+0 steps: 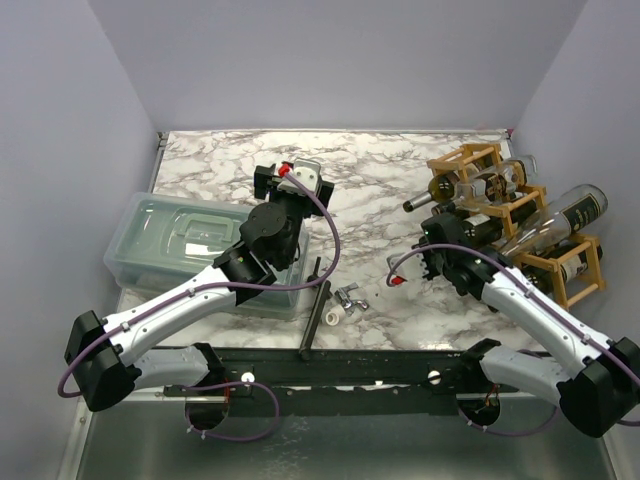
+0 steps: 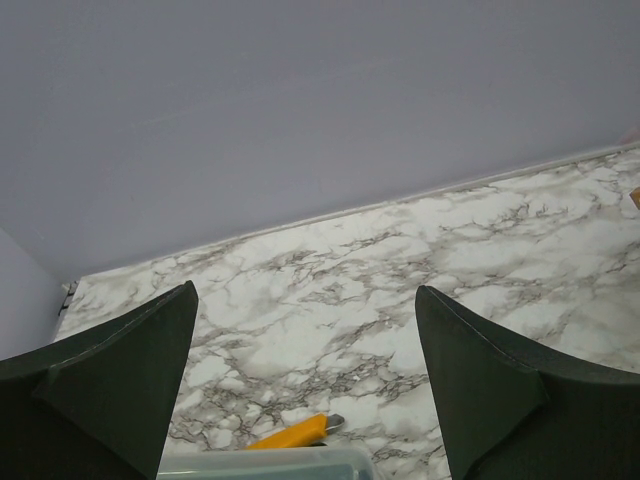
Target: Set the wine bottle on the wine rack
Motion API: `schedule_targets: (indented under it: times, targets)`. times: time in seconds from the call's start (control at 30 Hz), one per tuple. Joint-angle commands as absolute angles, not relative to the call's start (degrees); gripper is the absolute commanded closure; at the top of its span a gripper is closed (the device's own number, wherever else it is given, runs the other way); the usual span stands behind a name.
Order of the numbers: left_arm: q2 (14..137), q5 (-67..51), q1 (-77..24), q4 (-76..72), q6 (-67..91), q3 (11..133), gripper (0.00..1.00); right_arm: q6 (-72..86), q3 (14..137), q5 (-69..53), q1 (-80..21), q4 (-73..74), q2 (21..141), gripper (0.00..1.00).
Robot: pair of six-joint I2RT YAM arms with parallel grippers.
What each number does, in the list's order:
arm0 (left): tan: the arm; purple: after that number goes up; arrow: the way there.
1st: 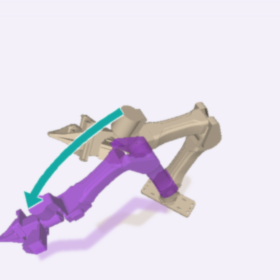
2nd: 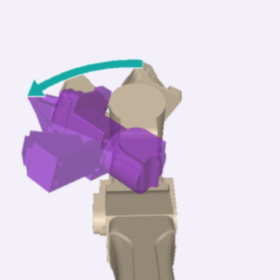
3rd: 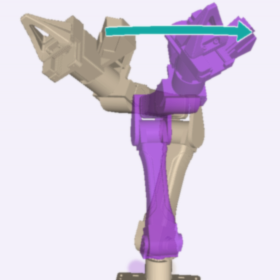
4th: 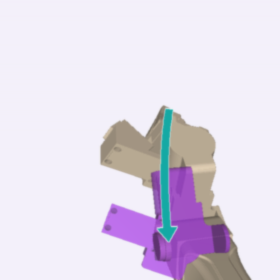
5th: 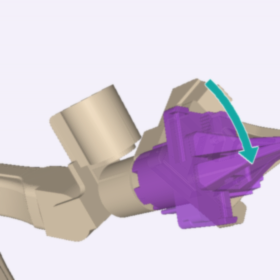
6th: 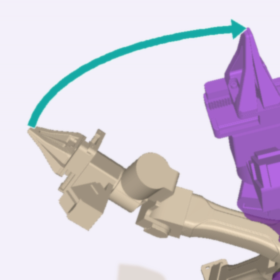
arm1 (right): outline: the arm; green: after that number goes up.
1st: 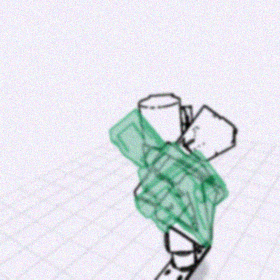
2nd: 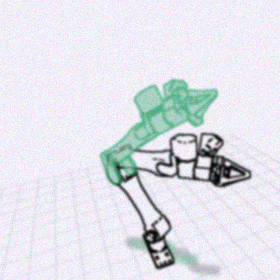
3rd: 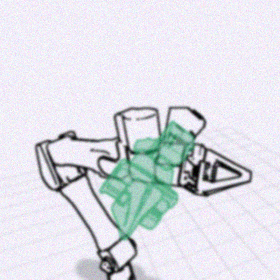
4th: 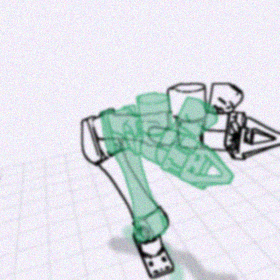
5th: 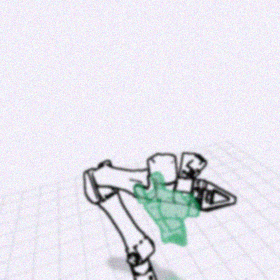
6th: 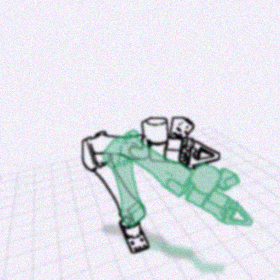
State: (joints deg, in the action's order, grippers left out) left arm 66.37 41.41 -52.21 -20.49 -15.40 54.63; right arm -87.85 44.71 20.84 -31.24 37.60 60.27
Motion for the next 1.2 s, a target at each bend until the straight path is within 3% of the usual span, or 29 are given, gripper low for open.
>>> schedule_targets:
  times: [0.0,0.43,0.77,1.17]
  targets:
    - [65.04,40.64,-52.38,-20.57,-14.83,55.90,0.09,-95.01,45.23,16.15,-30.56,27.88,58.78,1.00]
    - [65.28,40.28,-52.47,-20.58,-14.74,55.82,0.09,-96.24,40.71,14.00,-29.12,24.57,55.60,0.99]
    - [65.22,40.20,-52.47,-20.57,-14.55,55.81,0.09,-95.90,37.90,16.36,-25.75,21.05,52.45,0.82]
    - [64.78,40.39,-52.56,-20.63,-14.50,55.90,0.09,-93.76,33.33,17.15,-21.41,19.34,50.09,0.75]
